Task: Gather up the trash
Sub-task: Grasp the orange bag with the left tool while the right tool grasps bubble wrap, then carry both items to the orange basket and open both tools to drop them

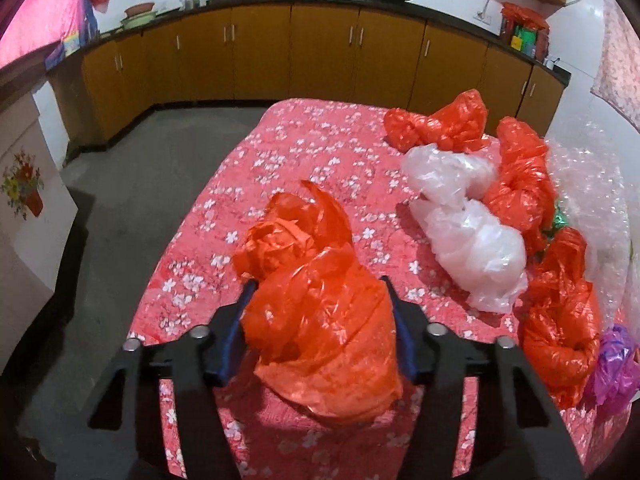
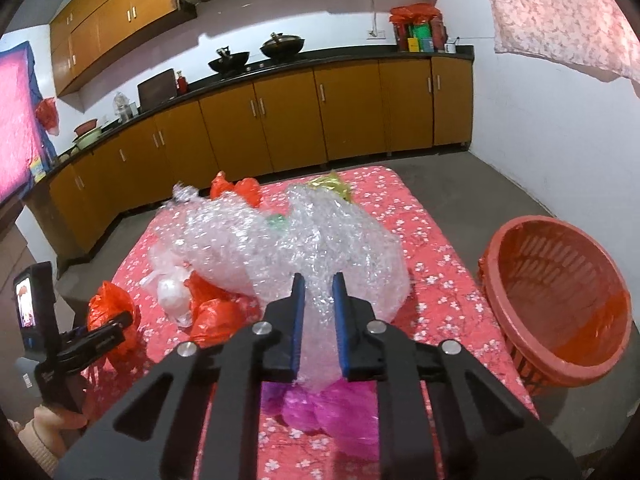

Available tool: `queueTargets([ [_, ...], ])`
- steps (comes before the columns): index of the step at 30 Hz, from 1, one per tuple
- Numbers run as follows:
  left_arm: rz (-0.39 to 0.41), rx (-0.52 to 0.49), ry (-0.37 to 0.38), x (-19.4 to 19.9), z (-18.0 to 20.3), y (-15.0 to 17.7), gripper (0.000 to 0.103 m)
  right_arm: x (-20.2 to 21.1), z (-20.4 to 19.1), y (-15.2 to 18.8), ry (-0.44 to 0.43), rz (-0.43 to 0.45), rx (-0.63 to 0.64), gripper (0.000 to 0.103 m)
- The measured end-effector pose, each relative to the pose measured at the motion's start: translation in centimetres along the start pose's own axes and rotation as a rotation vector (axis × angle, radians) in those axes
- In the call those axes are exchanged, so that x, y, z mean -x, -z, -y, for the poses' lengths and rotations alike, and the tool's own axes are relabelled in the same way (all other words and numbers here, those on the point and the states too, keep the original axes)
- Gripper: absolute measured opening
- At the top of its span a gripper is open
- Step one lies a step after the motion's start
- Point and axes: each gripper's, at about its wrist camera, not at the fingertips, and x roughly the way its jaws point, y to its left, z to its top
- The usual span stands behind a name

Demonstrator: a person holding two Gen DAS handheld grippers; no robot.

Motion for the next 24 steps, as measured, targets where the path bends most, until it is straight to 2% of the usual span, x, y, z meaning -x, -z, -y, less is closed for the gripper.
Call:
queueTargets([
  [6,0.06,-0.046,0.026,1.8,1.2,-0.3,0.051,0.7,1.2,-0.1,0.0,0.013,-0.029,0.014],
  [13,0.147,-0.084,0.108,5.9,3.0,-1.5,0.051,1.9,2.6,-0.6,-0.034,0.035,-0.071,0.012],
  [24,0.252,-0.159,0.233,11.1,7.0,-3.5,0.051,3.8,5.0,-1.6,0.001,0.09,-0.084,0.009],
])
